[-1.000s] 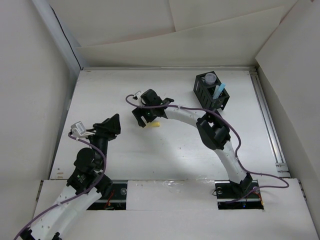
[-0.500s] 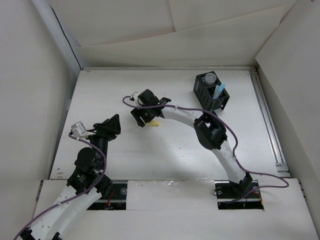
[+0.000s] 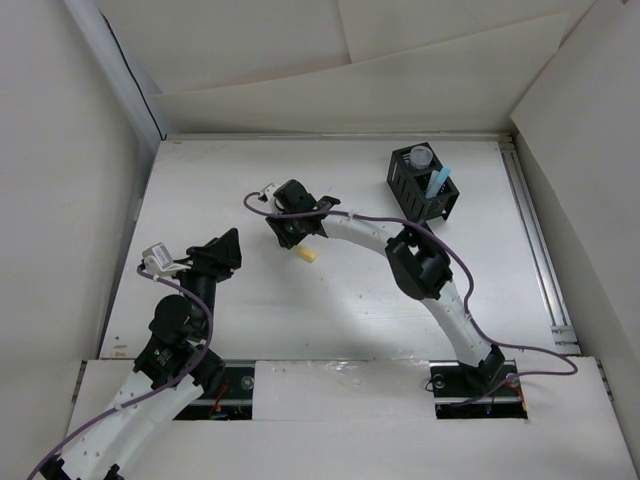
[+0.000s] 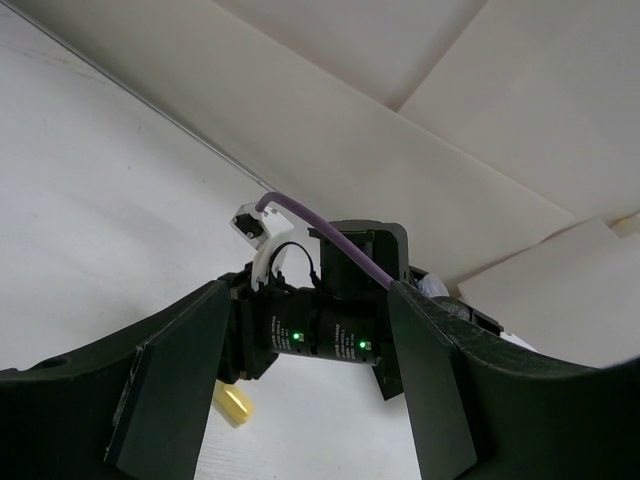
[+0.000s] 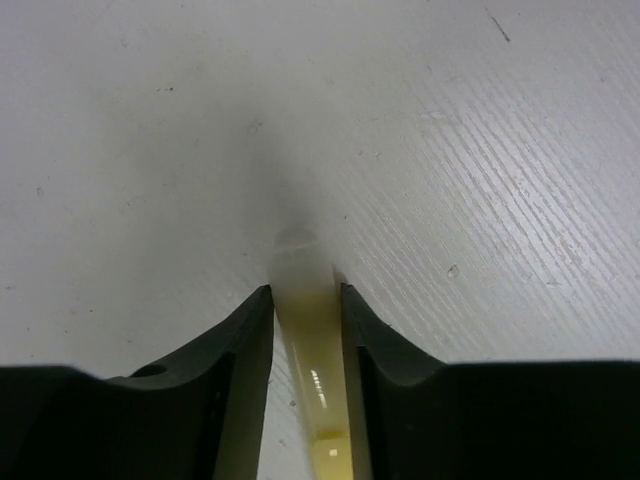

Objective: Sort the stationery into containers
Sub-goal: Pick up the pen from the center of the board, then place the pen in the storage box.

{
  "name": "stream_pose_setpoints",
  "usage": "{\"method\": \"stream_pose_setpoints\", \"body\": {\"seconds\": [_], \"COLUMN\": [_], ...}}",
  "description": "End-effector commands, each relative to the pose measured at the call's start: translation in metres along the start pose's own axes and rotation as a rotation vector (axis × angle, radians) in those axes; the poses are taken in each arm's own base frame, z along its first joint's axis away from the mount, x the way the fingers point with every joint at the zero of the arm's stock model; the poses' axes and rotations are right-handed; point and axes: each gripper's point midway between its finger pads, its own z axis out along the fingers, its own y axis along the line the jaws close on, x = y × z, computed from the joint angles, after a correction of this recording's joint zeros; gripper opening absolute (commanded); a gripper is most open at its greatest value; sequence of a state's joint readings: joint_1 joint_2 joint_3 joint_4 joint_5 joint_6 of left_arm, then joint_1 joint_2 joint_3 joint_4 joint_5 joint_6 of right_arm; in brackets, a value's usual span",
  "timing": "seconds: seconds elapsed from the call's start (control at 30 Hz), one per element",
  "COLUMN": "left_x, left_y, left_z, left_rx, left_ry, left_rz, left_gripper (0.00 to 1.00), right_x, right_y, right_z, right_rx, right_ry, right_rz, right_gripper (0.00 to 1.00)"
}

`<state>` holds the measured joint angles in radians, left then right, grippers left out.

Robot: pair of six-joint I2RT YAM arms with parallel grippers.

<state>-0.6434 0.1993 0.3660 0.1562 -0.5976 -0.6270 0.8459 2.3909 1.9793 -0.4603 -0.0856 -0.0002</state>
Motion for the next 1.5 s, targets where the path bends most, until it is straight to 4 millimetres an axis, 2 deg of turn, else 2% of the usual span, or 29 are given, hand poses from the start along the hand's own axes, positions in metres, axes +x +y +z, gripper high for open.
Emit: {"method": "stream_pose_setpoints", "body": {"seconds": [0.0,0.07,0.13,0.17,0.2,0.23,0.33,0.4,0.43,0.47,0.5,0.53,0.57,0.6,0.63,0.67,0.7,0.73,0.8,0.83,0.9,0.93,1.1,1.2,1.27,1.3,1.37,1.4,1.47], "left_x": [-0.002,-0.002,-0.001,-0.001,0.0,0.003,0.005,0.006,0.01,0.014,0.016,0.017,0.02,0.033,0.033,0.038,0.052,0.059,0.066,0.078,0.083,0.088,0.09,0.088,0.089,0.093,0.094,0.095,0.095], "left_y": [0.001,0.001,0.0,0.0,-0.002,-0.001,-0.002,-0.004,-0.005,-0.007,-0.01,-0.013,-0.015,-0.017,-0.023,-0.025,-0.027,-0.028,-0.033,-0.035,-0.039,-0.038,-0.042,-0.044,-0.045,-0.043,-0.044,-0.045,-0.045], "left_z": [0.001,0.001,0.001,0.001,0.001,0.002,0.003,0.003,0.004,0.005,0.006,0.007,0.009,0.011,0.014,0.016,0.02,0.022,0.027,0.029,0.031,0.031,0.032,0.032,0.032,0.032,0.034,0.033,0.033], "left_rx": [-0.002,-0.002,0.005,0.005,0.012,0.007,0.014,0.022,0.024,0.035,0.044,0.059,0.071,0.082,0.096,0.1,0.103,0.105,0.114,0.127,0.138,0.142,0.167,0.173,0.18,0.173,0.173,0.18,0.18], "left_ry": [-0.016,-0.016,-0.01,-0.01,-0.004,0.001,0.008,0.015,0.03,0.042,0.05,0.054,0.064,0.111,0.121,0.144,0.194,0.219,0.256,0.298,0.32,0.335,0.342,0.334,0.34,0.349,0.349,0.355,0.355], "left_rz": [-0.008,-0.008,-0.008,-0.008,-0.008,-0.002,-0.001,-0.001,0.006,0.008,0.008,0.017,0.027,0.046,0.058,0.081,0.102,0.121,0.145,0.167,0.171,0.186,0.188,0.183,0.182,0.188,0.188,0.187,0.187], "left_gripper": [0.62,0.62,0.62,0.62,0.62,0.62,0.62,0.62,0.62,0.62,0.63,0.63,0.63,0.63,0.63,0.64,0.64,0.64,0.64,0.64,0.64,0.64,0.67,0.68,0.7,0.7,0.71,0.72,0.72], "right_x": [0.01,0.015,0.013,0.023,0.016,0.002,-0.023,-0.029,-0.047,-0.056,-0.064,-0.073,-0.083,-0.088,-0.087,-0.098,-0.104,-0.101,-0.101,-0.088,-0.076,-0.063,-0.031,-0.023,-0.013,-0.008,0.006,0.01,0.02], "right_y": [0.007,0.006,0.007,0.006,0.01,0.014,0.008,-0.005,-0.011,-0.019,-0.039,-0.05,-0.059,-0.09,-0.105,-0.118,-0.142,-0.173,-0.206,-0.24,-0.269,-0.291,-0.335,-0.343,-0.35,-0.352,-0.356,-0.357,-0.358], "right_z": [0.009,0.004,0.0,0.0,-0.009,-0.017,-0.046,-0.062,-0.084,-0.095,-0.11,-0.134,-0.149,-0.168,-0.18,-0.212,-0.232,-0.253,-0.297,-0.321,-0.349,-0.367,-0.386,-0.392,-0.384,-0.389,-0.376,-0.38,-0.371], "right_rx": [-0.003,0.008,0.007,0.008,-0.004,-0.021,-0.056,-0.052,-0.048,-0.041,-0.016,0.009,0.015,0.086,0.124,0.16,0.245,0.325,0.437,0.594,0.747,0.865,1.085,1.179,1.233,1.275,1.31,1.338,1.353], "right_ry": [0.028,0.038,0.015,0.027,-0.007,-0.048,-0.147,-0.19,-0.249,-0.289,-0.327,-0.379,-0.435,-0.485,-0.515,-0.59,-0.654,-0.702,-0.809,-0.856,-0.924,-0.949,-0.961,-0.956,-0.932,-0.924,-0.893,-0.892,-0.874], "right_rz": [0.008,0.028,0.036,0.037,0.058,0.064,0.117,0.156,0.183,0.203,0.239,0.263,0.296,0.344,0.378,0.415,0.461,0.519,0.611,0.68,0.732,0.775,0.841,0.83,0.833,0.837,0.853,0.862,0.871], "right_gripper": [0.32,0.24,0.22,0.2,0.18,0.17,0.16,0.14,0.14,0.14,0.14,0.14,0.14,0.14,0.14,0.14,0.14,0.14,0.13,0.13,0.12,0.12,0.12,0.12,0.12,0.12,0.12,0.12,0.12]}}
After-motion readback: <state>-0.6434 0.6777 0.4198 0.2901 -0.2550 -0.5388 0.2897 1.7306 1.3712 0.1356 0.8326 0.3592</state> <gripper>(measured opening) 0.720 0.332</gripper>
